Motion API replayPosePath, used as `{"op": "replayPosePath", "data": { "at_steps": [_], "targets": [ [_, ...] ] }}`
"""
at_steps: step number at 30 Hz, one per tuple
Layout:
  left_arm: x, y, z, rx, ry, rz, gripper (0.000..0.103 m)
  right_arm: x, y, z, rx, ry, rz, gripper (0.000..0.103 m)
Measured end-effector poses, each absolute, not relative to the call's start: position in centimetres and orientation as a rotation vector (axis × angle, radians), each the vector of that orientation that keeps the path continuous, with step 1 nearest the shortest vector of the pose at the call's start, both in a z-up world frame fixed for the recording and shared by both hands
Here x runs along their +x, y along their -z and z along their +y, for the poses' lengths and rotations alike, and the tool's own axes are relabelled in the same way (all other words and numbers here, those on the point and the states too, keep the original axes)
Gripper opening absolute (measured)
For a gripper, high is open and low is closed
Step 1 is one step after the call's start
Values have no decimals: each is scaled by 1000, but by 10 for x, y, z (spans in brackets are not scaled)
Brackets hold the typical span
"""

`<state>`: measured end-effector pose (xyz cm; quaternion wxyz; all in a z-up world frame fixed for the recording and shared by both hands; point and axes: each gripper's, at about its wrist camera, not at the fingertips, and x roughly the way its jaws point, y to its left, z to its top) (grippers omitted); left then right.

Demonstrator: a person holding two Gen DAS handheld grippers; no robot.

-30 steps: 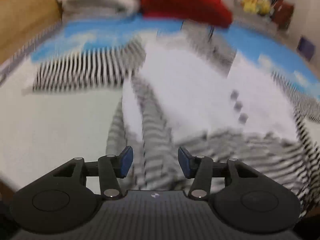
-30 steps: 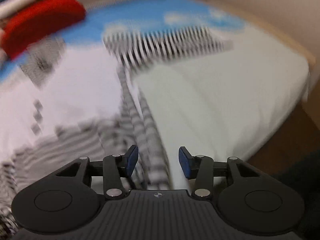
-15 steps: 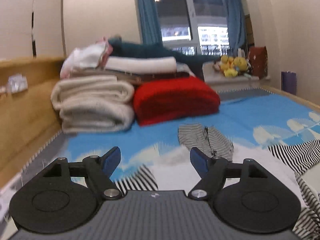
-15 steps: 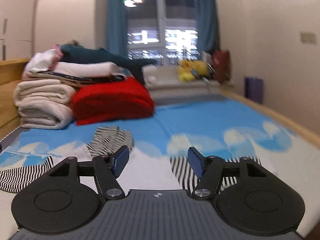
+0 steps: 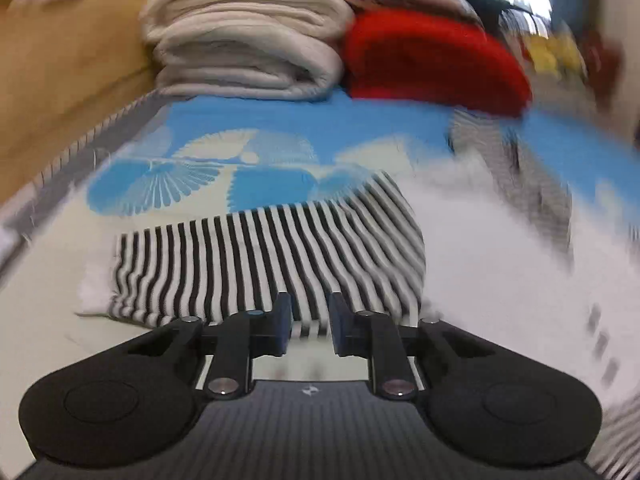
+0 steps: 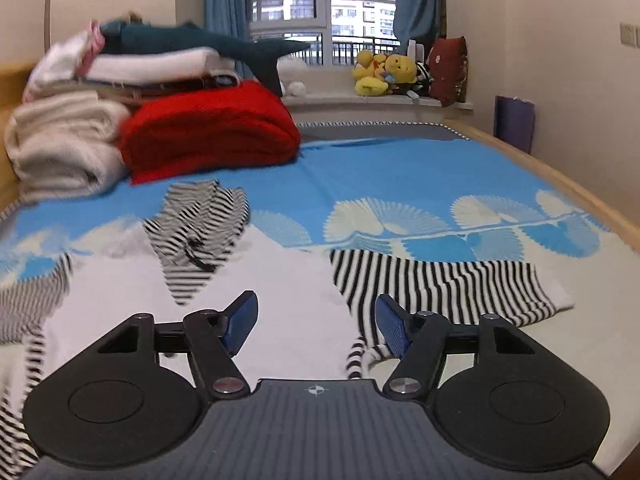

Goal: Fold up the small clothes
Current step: 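Fold the held sleeve across the white front and open the right gripper, then grasp the other sleeve's white cuff with the left gripper, then fold the held sleeve across the body and open the left gripper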

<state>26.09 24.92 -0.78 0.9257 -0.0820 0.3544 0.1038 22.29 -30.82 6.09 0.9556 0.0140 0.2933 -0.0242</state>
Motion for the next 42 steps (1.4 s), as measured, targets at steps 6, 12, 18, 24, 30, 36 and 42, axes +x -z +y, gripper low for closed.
{"op": "replayPosePath", "data": {
  "at_steps": [6, 12, 18, 24, 30, 36, 42],
  "targets": [
    [275, 27, 342, -390, -380, 781, 34, 242, -54, -297, 2, 43, 603, 51],
    [267, 69, 430, -778, -548, 850, 70, 248, -50, -288, -19, 74, 600, 21],
    [254, 93, 472, -990, -612, 768, 70, 252, -42, -282, 6, 57, 648, 21],
    [272, 87, 467, -890, -614, 763, 31, 249, -40, -272, -48, 54, 659, 21],
    [296, 53, 426, -640, -687, 770, 4, 244, -44, -262, -104, 27, 654, 11],
    [328, -42, 310, -371, -405, 575, 4, 250, -47, -256, -133, -6, 657, 10],
    [334, -87, 173, -494, 245, 614, 37, 262, -52, -260, -57, -25, 662, 10]
  ]
}}
